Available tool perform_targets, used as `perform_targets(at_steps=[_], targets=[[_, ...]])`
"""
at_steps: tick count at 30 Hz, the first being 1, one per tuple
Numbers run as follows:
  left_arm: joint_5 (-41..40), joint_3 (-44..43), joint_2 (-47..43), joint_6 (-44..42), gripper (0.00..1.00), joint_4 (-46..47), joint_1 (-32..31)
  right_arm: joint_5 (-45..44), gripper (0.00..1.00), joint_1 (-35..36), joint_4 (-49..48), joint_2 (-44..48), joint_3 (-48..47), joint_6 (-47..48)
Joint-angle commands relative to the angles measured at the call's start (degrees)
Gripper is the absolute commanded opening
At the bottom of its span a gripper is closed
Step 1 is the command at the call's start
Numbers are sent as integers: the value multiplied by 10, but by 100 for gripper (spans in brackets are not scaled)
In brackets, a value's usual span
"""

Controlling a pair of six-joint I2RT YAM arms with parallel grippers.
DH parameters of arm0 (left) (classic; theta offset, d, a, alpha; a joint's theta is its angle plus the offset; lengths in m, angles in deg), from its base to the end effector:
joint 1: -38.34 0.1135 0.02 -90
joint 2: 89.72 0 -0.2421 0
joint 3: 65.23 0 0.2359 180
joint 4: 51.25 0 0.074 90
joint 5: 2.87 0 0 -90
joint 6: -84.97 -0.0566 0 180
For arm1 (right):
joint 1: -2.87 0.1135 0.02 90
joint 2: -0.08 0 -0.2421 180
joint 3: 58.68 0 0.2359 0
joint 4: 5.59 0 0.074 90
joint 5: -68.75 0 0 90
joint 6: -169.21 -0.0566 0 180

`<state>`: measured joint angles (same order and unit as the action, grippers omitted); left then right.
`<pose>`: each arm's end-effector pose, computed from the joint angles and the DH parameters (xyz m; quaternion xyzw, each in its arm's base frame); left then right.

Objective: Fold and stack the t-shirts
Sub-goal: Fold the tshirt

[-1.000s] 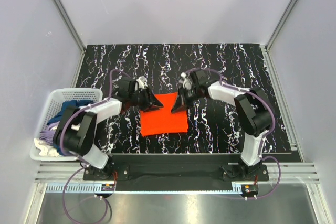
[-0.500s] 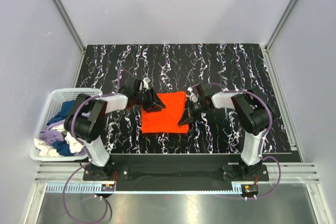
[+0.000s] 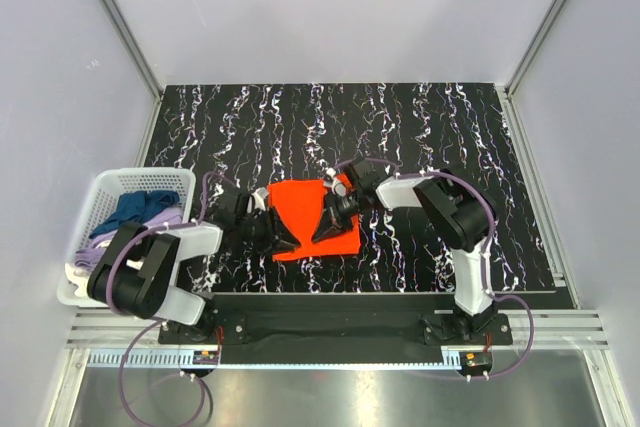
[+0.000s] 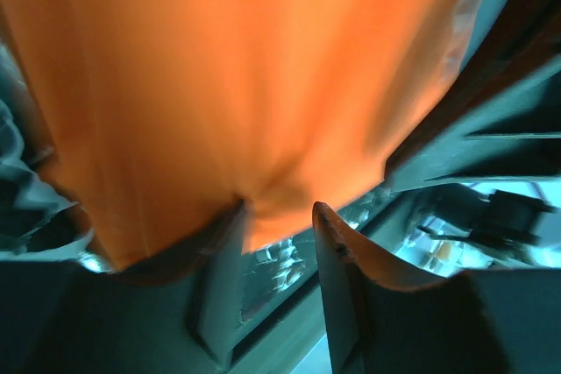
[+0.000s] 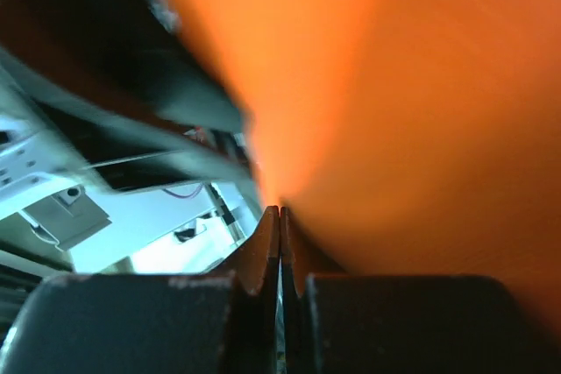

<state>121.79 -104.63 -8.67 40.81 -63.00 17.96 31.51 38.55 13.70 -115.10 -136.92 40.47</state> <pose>0.2048 -0.1104 0.0991 -0.1085 0.9047 -0.4006 0.0966 0.2757 0.2534 0.1008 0.1061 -0.8604 -0.4960 0.0499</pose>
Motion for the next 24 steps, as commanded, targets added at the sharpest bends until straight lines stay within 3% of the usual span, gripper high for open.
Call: perform_targets(at_steps=[1,5,12,17,24], targets=[[-29,22,38,-15,42,59,12,21,0,-3,-68,-37,36,-33],[-15,17,103,-41,37,50,35,-5,0,-13,-48,-60,58,3],[-44,-39,-53,-70,40,-96,25,-24,0,0,50,31,2,24],[-60,-79,-80,-70,42,-152,20,-34,0,4,61,88,7,11],[-54,-61,-69,-57,42,-129,18,-43,0,-19,-16,108,170,2]])
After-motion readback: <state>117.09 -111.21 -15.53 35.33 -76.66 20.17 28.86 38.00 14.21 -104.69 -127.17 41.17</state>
